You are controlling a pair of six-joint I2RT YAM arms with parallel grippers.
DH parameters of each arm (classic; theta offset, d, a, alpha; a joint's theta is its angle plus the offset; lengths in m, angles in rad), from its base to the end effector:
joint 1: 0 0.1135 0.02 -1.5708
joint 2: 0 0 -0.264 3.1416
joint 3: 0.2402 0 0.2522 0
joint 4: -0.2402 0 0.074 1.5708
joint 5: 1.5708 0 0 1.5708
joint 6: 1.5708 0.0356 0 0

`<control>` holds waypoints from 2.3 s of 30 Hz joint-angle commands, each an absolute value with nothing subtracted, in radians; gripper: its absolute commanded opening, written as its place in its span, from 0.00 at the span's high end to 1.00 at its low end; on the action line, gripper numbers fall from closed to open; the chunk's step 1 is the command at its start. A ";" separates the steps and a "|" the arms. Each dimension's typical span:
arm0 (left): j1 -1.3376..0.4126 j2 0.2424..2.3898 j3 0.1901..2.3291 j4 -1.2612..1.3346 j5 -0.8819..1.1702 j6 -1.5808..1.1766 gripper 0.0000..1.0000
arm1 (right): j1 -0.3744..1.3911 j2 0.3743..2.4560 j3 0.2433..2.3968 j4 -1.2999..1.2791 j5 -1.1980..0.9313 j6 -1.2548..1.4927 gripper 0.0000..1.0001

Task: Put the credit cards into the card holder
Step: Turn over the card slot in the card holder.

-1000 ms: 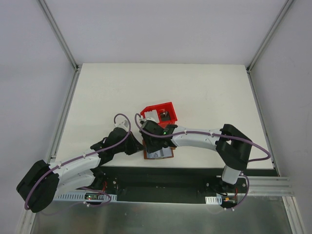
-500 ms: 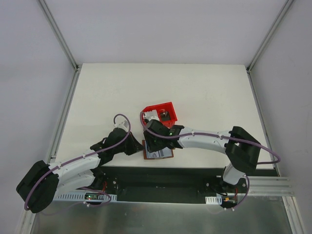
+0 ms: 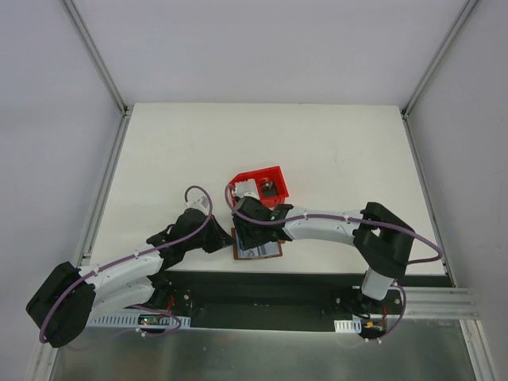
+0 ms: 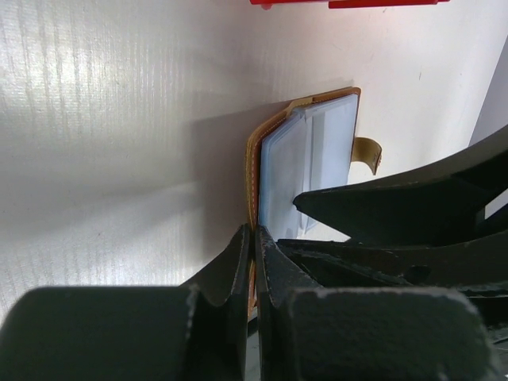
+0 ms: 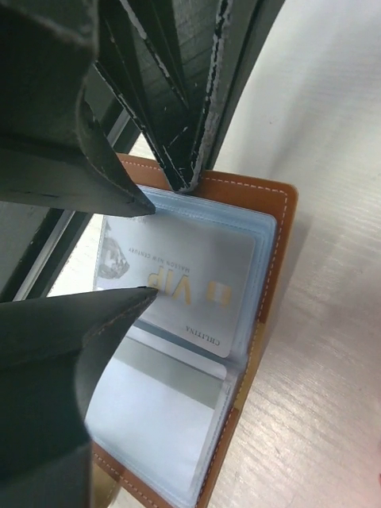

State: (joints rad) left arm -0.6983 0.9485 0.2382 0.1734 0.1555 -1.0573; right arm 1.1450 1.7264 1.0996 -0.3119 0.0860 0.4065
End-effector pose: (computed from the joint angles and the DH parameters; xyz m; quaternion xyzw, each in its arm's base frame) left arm 0.1380 -0.1230 0.1579 -0.1170 0.8596 -0.4222 0.2628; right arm 0.1511 0.3258 0.1909 -0.3303 0.8904 0.1883 0.2503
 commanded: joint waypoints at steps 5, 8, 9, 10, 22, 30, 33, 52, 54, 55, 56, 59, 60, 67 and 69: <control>-0.693 0.940 0.232 0.166 0.150 -1.062 1.00 | 1.144 1.730 1.134 -0.296 0.058 0.411 0.52; -0.693 0.937 0.229 0.166 0.147 -1.063 1.00 | 1.144 1.726 1.129 -0.298 0.069 0.411 0.51; -0.693 0.937 0.227 0.164 0.149 -1.063 1.00 | 1.144 1.727 1.132 -0.298 0.069 0.411 0.51; -0.693 0.939 0.230 0.164 0.152 -1.063 1.00 | 1.146 1.732 1.132 -0.299 0.068 0.413 0.50; -0.693 0.934 0.238 0.164 0.155 -1.062 1.00 | 1.175 1.838 1.242 -0.443 0.149 0.402 0.45; -0.693 0.930 0.235 0.166 0.153 -1.062 1.00 | 1.224 1.878 1.356 -0.646 0.333 0.390 0.48; -0.693 0.928 0.232 0.164 0.152 -1.062 1.00 | 1.227 1.861 1.361 -0.666 0.368 0.390 0.49; -0.693 0.920 0.219 0.164 0.144 -1.063 1.00 | 1.209 1.721 1.287 -0.683 0.416 0.411 0.51; -0.692 0.922 0.218 0.164 0.146 -1.063 1.00 | 1.201 1.700 1.258 -0.678 0.413 0.419 0.51; -0.693 0.923 0.219 0.166 0.144 -1.063 1.00 | 1.198 1.692 1.241 -0.669 0.411 0.419 0.51; -0.693 0.925 0.219 0.166 0.141 -1.065 1.00 | 1.189 1.680 1.227 -0.661 0.405 0.420 0.51; -0.693 0.930 0.221 0.166 0.143 -1.063 1.00 | 1.180 1.648 1.181 -0.641 0.397 0.428 0.51; -0.693 0.933 0.222 0.166 0.144 -1.063 1.00 | 1.175 1.638 1.169 -0.640 0.396 0.431 0.51; -0.693 0.933 0.224 0.163 0.143 -1.065 1.00 | 1.137 1.589 1.085 -0.604 0.370 0.442 0.51; -0.693 0.933 0.222 0.161 0.140 -1.065 1.00 | 1.124 1.586 1.069 -0.604 0.373 0.442 0.51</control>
